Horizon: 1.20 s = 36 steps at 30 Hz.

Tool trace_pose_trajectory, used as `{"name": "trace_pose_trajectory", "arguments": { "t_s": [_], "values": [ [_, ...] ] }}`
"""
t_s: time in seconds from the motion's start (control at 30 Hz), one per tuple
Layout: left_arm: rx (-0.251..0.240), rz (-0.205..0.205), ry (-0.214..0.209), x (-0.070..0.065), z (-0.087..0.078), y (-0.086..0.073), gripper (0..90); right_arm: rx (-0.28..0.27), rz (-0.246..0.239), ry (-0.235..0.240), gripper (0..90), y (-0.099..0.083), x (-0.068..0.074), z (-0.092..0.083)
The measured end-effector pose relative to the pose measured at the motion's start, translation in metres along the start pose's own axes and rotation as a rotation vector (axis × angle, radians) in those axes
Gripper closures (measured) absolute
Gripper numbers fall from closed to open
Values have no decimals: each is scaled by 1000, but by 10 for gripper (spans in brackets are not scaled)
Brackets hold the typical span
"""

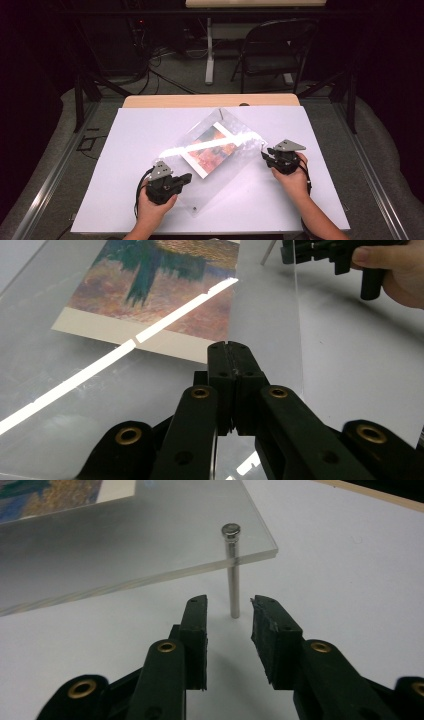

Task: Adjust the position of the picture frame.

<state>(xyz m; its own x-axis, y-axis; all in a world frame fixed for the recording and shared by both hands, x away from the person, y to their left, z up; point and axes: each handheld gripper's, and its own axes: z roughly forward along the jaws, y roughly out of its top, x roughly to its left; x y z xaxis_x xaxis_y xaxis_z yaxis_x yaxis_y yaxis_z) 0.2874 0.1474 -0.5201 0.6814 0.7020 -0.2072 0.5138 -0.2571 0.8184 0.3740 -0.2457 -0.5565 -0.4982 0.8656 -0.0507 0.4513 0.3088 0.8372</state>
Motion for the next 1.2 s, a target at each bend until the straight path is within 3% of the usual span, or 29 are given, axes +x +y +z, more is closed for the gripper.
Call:
{"name": "trace_pose_trajectory", "arguments": {
  "t_s": [0.1, 0.43, 0.53, 0.7, 0.8, 0.83, 1.07, 1.2],
  "values": [
    [12, 10, -3, -3, 3, 0, 895, -1, 24, 9, 658, 0, -4, 6],
    [28, 62, -70, -24, 20, -3, 900, 5, -21, 15, 728, 7, -6, 25],
    [34, 69, -99, -32, 26, -3, 899, 11, -27, 23, 742, 8, -6, 29],
    [48, 69, -114, -41, 32, -3, 900, 24, -45, 21, 779, 11, -4, 36],
    [51, 67, -125, -44, 34, -4, 900, 36, -50, 13, 821, 12, -3, 38],
    [61, 62, -147, -47, 35, -4, 900, 36, -51, 7, 831, 12, -4, 37],
    [86, 68, -181, -56, 39, -8, 900, 55, -67, 2, 842, 16, -1, 34],
    [100, 96, -185, -61, 39, -9, 900, 52, -59, 5, 841, 15, 0, 31]
  ]
}}
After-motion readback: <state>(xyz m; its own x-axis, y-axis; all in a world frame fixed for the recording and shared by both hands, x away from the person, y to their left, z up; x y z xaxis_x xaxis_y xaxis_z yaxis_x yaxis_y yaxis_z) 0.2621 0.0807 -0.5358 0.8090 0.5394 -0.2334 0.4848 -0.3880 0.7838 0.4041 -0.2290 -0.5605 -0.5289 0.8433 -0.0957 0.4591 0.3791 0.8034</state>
